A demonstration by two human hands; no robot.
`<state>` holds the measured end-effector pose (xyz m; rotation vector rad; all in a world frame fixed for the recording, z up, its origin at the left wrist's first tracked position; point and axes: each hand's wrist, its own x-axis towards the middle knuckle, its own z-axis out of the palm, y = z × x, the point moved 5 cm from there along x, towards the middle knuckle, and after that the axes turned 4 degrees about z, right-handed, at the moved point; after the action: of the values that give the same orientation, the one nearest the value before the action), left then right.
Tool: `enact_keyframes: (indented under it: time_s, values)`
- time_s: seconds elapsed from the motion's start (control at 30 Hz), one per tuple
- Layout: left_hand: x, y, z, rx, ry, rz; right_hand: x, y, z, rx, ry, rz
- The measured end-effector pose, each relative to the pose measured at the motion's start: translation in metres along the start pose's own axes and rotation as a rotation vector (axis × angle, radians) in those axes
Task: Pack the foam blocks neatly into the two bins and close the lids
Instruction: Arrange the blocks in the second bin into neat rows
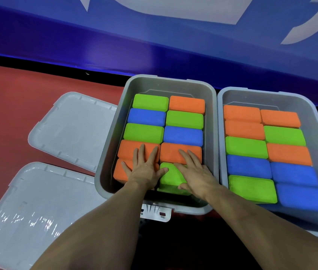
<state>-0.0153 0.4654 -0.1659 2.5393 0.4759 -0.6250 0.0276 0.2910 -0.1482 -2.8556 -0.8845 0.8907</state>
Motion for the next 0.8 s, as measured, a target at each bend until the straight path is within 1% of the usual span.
enact_keyframes:
  time_s: [0.07,0.1,0.13,0.2,0.27,0.33,0.4,0.6,0.73,0.8]
  values:
    - [-0.001,0.000,0.000,0.019,0.002,-0.002,-0.001,0.003,0.001,-0.033,0.024,0.013]
    - [-0.001,0.001,0.000,0.029,-0.004,-0.001,0.000,0.005,0.001,-0.005,0.037,0.029]
    - [-0.002,0.001,0.000,0.032,-0.014,0.005,0.001,0.007,0.002,0.057,0.050,0.060]
    - [-0.002,0.001,0.000,0.038,-0.046,0.028,0.007,0.016,0.001,0.233,0.056,0.180]
    - [-0.003,0.001,0.001,0.049,-0.077,0.048,0.013,0.022,0.002,0.367,0.003,0.289]
    - [-0.002,0.002,0.001,0.041,-0.087,0.047,0.015,0.024,0.003,0.438,-0.050,0.339]
    - [-0.002,0.003,0.001,0.020,-0.088,0.038,0.016,0.023,0.002,0.469,-0.054,0.347]
    - [-0.004,0.004,0.001,0.002,-0.079,0.021,0.012,0.022,0.004,0.516,0.028,0.299]
    - [-0.004,0.004,0.002,0.001,-0.103,0.009,0.007,0.018,0.009,0.464,0.069,0.260]
    - [-0.004,0.004,0.003,0.019,-0.119,0.006,0.008,0.018,0.010,0.406,0.064,0.232]
